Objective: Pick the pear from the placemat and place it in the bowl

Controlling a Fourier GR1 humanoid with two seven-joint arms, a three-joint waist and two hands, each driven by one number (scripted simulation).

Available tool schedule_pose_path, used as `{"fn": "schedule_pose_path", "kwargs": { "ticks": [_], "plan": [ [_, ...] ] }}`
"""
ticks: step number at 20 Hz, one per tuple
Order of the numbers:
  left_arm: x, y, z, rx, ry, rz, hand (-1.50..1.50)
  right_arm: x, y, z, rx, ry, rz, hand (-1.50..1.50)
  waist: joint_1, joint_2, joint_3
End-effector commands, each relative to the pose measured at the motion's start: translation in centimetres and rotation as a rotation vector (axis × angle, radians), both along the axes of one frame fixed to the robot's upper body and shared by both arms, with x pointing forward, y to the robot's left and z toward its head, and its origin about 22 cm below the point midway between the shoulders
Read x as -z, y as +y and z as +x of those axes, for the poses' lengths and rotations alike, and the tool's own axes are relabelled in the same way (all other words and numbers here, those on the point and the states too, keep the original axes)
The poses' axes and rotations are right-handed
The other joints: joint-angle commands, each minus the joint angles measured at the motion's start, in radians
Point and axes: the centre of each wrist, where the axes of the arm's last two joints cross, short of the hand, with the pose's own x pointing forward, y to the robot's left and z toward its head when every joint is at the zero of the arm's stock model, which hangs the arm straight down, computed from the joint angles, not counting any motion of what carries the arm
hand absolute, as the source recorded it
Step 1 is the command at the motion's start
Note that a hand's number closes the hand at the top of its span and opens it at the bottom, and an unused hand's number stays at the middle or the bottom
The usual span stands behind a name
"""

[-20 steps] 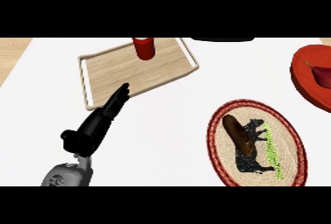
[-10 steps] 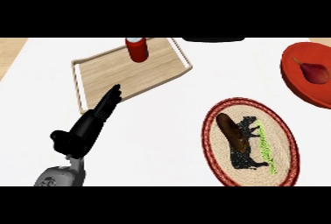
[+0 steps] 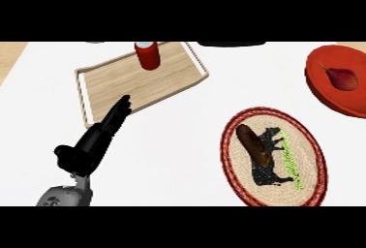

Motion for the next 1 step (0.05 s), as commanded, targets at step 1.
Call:
{"fn": "schedule_pose_path", "kwargs": {
  "ticks": [1],
  "plan": [
    [-0.56,-0.64,-0.24,0.011,-0.007,-0.005,0.0,0.38,-0.34,-5.24,-0.053,-0.002,0.007,-1.5,0.002,0.0,-0.001]
  ]
}}
